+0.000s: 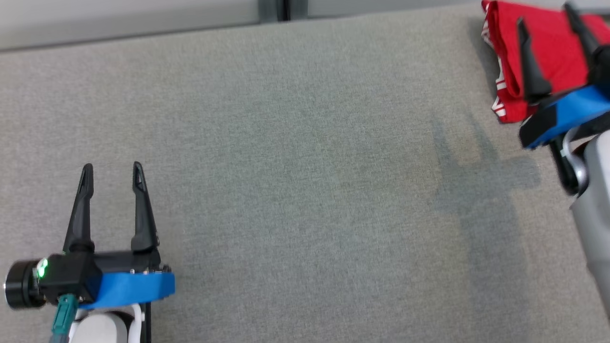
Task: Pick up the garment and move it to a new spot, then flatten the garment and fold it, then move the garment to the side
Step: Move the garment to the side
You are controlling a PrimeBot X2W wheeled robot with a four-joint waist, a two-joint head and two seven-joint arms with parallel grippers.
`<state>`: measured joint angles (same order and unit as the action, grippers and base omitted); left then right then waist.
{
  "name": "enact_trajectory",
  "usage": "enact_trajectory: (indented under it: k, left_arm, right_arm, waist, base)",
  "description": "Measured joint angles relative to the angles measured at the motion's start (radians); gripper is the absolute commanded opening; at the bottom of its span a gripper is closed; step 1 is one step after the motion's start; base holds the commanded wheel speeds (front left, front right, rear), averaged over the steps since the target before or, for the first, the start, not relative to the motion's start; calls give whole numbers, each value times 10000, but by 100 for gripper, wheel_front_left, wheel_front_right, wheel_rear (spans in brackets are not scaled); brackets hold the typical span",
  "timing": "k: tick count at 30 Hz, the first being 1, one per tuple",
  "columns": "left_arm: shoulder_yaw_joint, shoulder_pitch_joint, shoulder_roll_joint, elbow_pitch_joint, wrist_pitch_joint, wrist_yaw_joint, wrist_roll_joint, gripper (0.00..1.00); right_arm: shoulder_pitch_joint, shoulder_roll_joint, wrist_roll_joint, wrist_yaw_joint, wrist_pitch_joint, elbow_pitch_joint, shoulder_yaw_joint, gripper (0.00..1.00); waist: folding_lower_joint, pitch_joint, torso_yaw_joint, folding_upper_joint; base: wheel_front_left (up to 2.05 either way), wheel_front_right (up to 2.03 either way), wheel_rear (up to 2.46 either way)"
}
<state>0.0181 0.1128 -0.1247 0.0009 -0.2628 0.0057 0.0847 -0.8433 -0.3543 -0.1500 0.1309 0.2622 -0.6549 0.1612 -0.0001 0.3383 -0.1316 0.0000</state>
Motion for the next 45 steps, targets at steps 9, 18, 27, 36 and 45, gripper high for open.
enact_trajectory:
  k: [9,18,27,36,45]
  left_arm:
    - [-244,-761,215,353,0,12,84,100]
    - [-364,-1148,393,826,0,-150,127,100]
    - [-201,-1368,531,1404,0,-389,115,100]
    - [-196,-1400,562,1701,0,-518,65,100]
    - [-257,-1423,571,1866,0,-606,46,100]
  right_arm:
    - [2304,422,-729,0,0,1572,359,100]
    - [4747,949,-907,-2,2,2644,-341,100]
    - [6860,1668,-811,-4,0,3643,-1517,100]
    - [8198,2374,-449,-2,-46,4692,-2301,100]
    - [8595,2713,-180,-2,-232,5074,-2295,100]
  waist:
    - [-1,-1189,179,-2]
    - [-1,-2063,520,-2]
    - [1,-2708,1158,-3]
    - [0,-3038,1540,-3]
    - [1,-3202,1565,-1]
  base:
    - [0,0,0]
    - [0,0,0]
    - [0,0,0]
    - [0,0,0]
    - [0,0,0]
